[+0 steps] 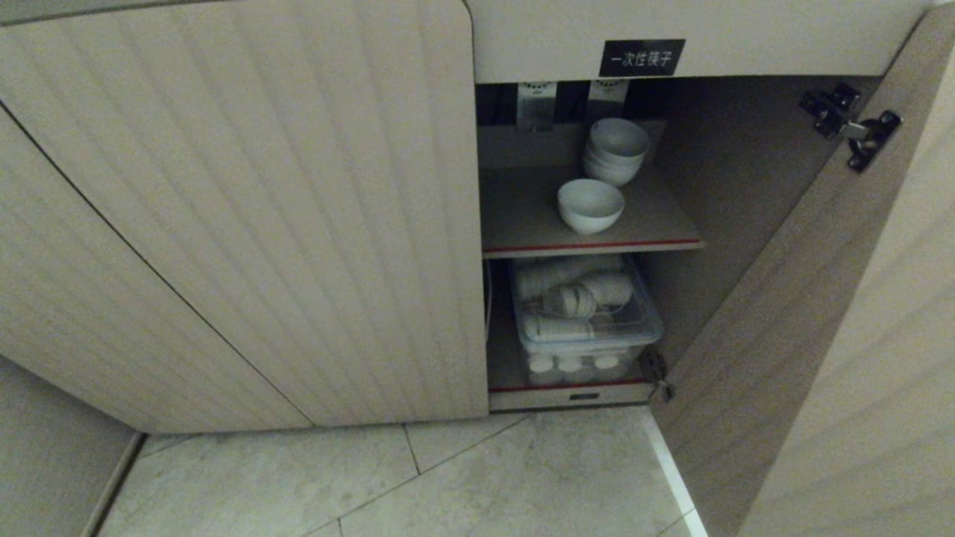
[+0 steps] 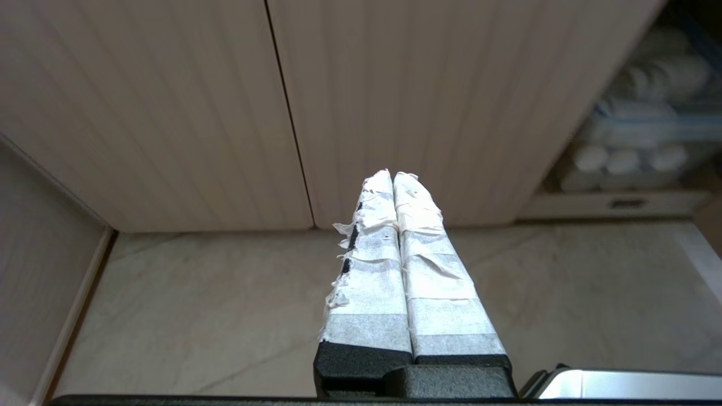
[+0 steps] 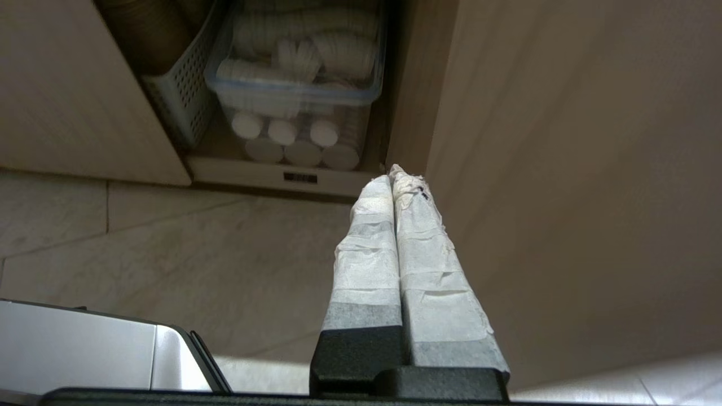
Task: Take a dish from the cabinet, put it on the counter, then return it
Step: Take the bowl from the cabinet
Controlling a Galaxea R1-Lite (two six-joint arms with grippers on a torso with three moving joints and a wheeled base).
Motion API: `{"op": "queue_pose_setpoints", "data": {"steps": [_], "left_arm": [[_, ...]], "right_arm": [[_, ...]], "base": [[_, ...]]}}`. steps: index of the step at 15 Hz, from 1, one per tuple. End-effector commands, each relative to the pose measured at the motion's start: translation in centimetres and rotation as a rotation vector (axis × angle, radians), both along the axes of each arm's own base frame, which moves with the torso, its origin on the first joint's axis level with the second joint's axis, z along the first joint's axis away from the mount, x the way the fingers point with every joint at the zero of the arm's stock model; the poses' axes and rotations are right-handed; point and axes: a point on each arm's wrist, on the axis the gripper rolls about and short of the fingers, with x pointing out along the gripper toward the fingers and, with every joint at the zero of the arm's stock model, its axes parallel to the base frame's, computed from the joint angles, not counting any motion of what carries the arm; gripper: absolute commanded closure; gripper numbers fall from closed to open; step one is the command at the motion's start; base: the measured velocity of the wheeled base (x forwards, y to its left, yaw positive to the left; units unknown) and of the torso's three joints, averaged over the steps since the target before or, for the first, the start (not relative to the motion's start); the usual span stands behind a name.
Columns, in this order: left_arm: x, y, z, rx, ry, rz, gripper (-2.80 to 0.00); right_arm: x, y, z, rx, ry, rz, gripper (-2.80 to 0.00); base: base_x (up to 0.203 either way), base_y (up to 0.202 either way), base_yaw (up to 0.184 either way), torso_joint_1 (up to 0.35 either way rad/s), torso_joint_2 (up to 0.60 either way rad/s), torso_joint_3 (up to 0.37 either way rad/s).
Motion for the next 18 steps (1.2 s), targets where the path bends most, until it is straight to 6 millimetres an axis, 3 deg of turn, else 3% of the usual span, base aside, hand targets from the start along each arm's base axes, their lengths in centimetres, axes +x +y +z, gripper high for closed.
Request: {"op": "queue_pose_setpoints", "data": {"steps": [1,6,18], "left_arm": [[0.0,0.0,0.0,0.0,0.0,0.001,0.0],[0.0,0.0,0.0,0.0,0.0,0.002,0.0],[0.0,0.0,0.0,0.0,0.0,0.002,0.0]], "right_arm": [[0.01,0.0,0.0,-0.001,0.001,0.001,0.0],[0.01,0.0,0.0,-0.001,0.001,0.001,0.0],[0.01,0.0,0.0,-0.001,0.001,0.001,0.0]], "base": [[0.197,0.0,0.001,0.007,0.0,0.005],[0.183,0.0,0.002,0.003,0.01,0.001],[0.0,0.0,0.0,0.0,0.0,0.0]]}}
